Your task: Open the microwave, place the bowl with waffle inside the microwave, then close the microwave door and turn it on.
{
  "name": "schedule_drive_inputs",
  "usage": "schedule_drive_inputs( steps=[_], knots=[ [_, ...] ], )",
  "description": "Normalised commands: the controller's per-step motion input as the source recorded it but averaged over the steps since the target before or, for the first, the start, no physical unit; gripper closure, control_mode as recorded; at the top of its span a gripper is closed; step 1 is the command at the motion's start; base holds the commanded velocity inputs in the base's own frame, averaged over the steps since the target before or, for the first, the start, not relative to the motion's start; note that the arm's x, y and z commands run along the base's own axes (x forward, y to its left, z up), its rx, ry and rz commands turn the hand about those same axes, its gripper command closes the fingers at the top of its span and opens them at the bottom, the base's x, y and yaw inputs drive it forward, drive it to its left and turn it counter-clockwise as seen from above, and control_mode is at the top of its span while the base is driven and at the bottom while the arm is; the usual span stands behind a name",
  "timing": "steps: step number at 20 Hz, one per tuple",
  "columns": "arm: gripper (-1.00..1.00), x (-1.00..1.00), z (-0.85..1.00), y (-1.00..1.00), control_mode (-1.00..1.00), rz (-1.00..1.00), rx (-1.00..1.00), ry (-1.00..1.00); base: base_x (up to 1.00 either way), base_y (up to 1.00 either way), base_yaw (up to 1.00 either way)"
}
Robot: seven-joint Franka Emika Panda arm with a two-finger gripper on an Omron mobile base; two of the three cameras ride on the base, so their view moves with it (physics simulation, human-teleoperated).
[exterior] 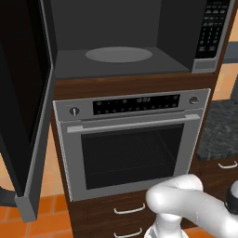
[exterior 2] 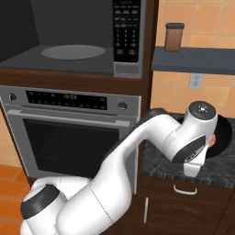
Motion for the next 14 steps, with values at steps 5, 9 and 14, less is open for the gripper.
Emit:
schedule_drive_inputs(
  steps=[5, 9, 14],
  knots=[
    [1.00, -1.00, 0.51, 0.91, -1.00, 0.09, -0.03, -0.02, 0.00, 0.00, 0.00],
    [1.00, -1.00, 0.51, 0.99, -1.00, 0.26, -0.03, -0.19, 0.00, 0.00, 0.00],
    [1.00, -0.99, 0.28, 1.00, -1.00, 0.26, -0.07, -0.20, 0.00, 0.00, 0.00]
  ],
)
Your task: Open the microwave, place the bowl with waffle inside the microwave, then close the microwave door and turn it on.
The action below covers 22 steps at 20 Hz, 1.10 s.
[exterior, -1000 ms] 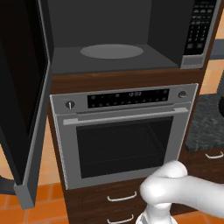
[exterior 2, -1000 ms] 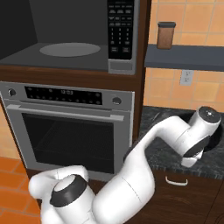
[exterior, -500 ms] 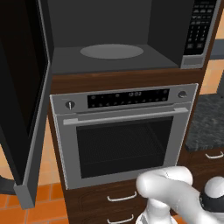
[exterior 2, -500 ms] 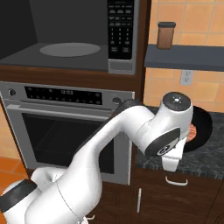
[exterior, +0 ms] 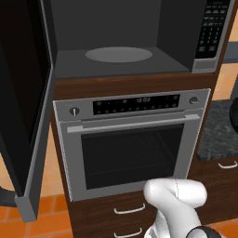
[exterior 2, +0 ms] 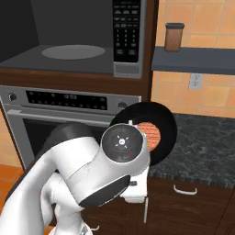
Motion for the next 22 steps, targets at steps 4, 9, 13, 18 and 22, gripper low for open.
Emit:
schedule_drive_inputs(
  steps=[4, 9, 13, 18, 22],
  knots=[
    [1.00, -0.48, 0.20, 1.00, -1.00, 0.32, -0.03, -0.15, 0.00, 0.00, 0.00],
    [1.00, -0.02, 0.33, 1.00, -1.00, 0.26, 0.00, -0.15, 0.00, 0.00, 0.00],
    [1.00, 0.21, 0.44, 1.00, -1.00, 0.14, 0.00, -0.16, 0.00, 0.00, 0.00],
    [1.00, 0.35, 0.15, 1.00, -1.00, 0.00, 0.00, -0.08, 0.00, 0.00, 0.00],
    [1.00, 0.55, 0.01, 0.96, -1.00, -0.20, 0.06, -0.01, 0.00, 0.00, 0.00]
  ],
)
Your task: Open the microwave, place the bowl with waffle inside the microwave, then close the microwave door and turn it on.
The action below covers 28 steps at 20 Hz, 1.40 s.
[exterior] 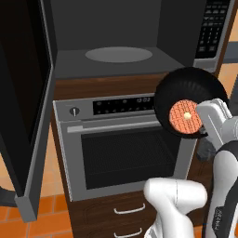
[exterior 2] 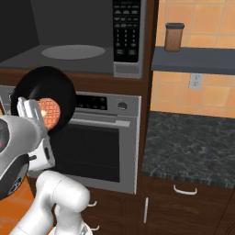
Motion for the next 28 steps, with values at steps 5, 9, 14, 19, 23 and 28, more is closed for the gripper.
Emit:
schedule_drive_inputs(
  steps=[5, 9, 14, 19, 23, 28],
  knots=[
    [1.00, 0.34, 0.15, 0.61, -1.00, -0.26, 0.36, 0.00, 0.00, 0.00, 0.00],
    [1.00, 0.04, 0.20, 0.43, -1.00, -0.22, 0.61, 0.00, 0.00, 0.00, 0.00],
    [1.00, -0.02, 0.00, 0.10, -1.00, 0.01, 0.54, 0.19, 0.00, 0.00, 0.00],
    [1.00, 0.00, 0.50, 0.16, -1.00, 0.04, 0.28, 0.26, 0.00, 0.00, 0.00],
    [1.00, 0.00, 0.93, 0.32, -1.00, 0.05, 0.05, 0.03, 0.00, 0.00, 0.00],
    [1.00, 0.33, 0.46, 0.55, -1.00, 0.05, -0.35, 0.00, 0.00, 0.00, 0.00]
  ],
)
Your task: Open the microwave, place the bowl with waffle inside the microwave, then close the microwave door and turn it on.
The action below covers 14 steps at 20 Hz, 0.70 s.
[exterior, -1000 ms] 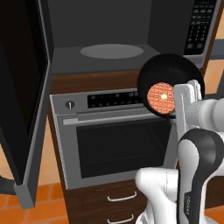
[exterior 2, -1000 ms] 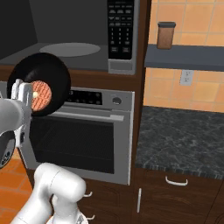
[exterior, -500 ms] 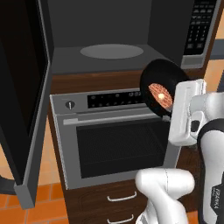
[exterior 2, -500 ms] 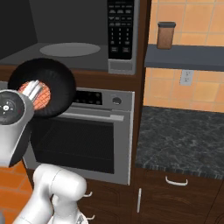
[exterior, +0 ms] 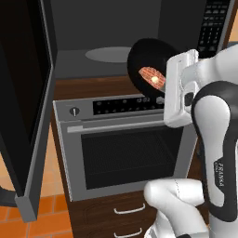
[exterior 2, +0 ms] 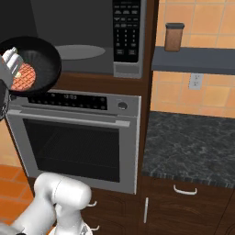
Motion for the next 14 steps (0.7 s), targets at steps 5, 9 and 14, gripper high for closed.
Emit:
schedule_drive_inputs(
  steps=[5, 9, 14],
  knots=[
    [1.00, 0.97, -0.07, 0.08, -1.00, 0.00, -0.20, 0.02, 0.00, 0.00, 0.00],
    [1.00, 1.00, -0.05, 0.04, -1.00, 0.00, -0.19, -0.13, 0.00, 0.00, 0.00],
    [1.00, 1.00, -0.01, 0.11, -1.00, 0.00, -0.18, -0.06, 0.00, 0.00, 0.00]
  ],
)
